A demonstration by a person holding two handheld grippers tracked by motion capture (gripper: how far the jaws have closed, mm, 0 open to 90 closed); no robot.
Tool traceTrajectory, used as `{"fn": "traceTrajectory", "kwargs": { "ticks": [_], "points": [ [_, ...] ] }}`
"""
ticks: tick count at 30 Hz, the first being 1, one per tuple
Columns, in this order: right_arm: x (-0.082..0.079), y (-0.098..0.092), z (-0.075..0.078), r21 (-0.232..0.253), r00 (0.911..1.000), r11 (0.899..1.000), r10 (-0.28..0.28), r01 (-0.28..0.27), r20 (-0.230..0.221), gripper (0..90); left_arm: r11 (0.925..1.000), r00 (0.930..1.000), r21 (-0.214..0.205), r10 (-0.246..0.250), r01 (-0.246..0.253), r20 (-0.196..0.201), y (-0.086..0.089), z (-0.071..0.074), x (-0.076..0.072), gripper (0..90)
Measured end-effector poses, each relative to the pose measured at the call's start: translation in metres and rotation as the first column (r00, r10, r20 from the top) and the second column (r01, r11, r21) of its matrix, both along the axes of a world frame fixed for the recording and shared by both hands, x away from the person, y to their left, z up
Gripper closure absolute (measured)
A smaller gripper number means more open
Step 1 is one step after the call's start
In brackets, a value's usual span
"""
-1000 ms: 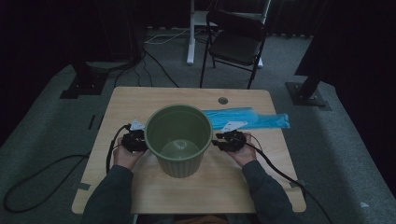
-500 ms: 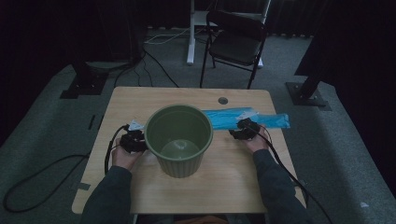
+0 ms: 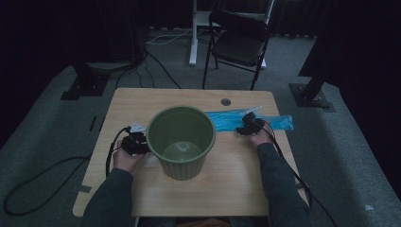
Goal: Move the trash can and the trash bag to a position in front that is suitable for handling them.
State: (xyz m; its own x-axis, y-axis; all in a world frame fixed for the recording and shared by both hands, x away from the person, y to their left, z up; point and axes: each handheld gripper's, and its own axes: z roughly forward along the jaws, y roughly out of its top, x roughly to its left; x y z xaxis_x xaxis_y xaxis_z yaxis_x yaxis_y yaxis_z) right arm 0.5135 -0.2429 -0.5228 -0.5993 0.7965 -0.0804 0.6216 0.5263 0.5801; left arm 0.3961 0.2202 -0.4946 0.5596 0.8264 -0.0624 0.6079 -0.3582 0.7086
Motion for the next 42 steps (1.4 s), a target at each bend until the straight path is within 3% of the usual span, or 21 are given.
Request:
{"fn": "traceTrajectory", "kwargs": {
  "ticks": [5, 8, 13, 18, 22, 31, 34, 38, 42],
  "points": [
    [0.007, 0.002, 0.001, -0.002, 0.9983, 1.0, 0.025, -0.025, -0.052, 62.3, 1.0, 1.0, 0.001, -0.002, 0.002, -0.004, 0.0, 0.0, 0.001, 50.9],
    [0.008, 0.001, 0.002, 0.025, 0.996, 1.0, 0.013, -0.011, -0.089, 72.0, 1.0, 1.0, 0.001, -0.003, 0.003, -0.006, 0.0, -0.001, 0.001, 50.9],
    [0.008, -0.002, 0.003, 0.019, 0.9928, 1.0, -0.007, 0.009, -0.12, 88.7, 1.0, 0.9999, 0.003, -0.008, 0.008, -0.007, -0.001, -0.001, 0.0, 51.1],
    [0.0, -0.006, 0.005, 0.013, 0.9902, 1.0, 0.001, 0.001, -0.139, 90.0, 1.0, 0.9999, -0.004, -0.008, 0.008, -0.006, 0.0, 0.0, 0.0, 51.1],
    [-0.018, -0.01, 0.005, 0.007, 0.9896, 1.0, 0.019, -0.019, -0.142, 90.0, 0.9998, 1.0, -0.019, -0.008, 0.008, -0.005, 0.0, 0.0, 0.0, 51.2],
    [-0.078, -0.022, 0.002, 0.069, 0.9882, 0.997, 0.054, -0.045, -0.143, 90.0, 0.9995, 0.9999, -0.028, -0.014, 0.014, -0.008, 0.0, 0.0, -0.001, 51.3],
    [-0.096, -0.019, 0.002, 0.062, 0.9861, 0.995, 0.089, -0.081, -0.141, 90.0, 0.9994, 0.9998, -0.03, -0.018, 0.018, -0.012, -0.001, 0.0, -0.002, 51.3],
    [-0.122, -0.009, 0.001, 0.088, 0.9796, 0.988, 0.136, -0.123, -0.148, 90.0, 0.9989, 0.9995, -0.039, -0.027, 0.026, -0.017, 0.0, 0.001, -0.008, 51.2],
    [-0.134, -0.002, 0.002, 0.081, 0.9742, 0.984, 0.167, -0.156, -0.152, 90.0, 0.9983, 0.9993, -0.047, -0.037, 0.036, -0.009, 0.003, 0.006, -0.019, 51.2]
  ]
}}
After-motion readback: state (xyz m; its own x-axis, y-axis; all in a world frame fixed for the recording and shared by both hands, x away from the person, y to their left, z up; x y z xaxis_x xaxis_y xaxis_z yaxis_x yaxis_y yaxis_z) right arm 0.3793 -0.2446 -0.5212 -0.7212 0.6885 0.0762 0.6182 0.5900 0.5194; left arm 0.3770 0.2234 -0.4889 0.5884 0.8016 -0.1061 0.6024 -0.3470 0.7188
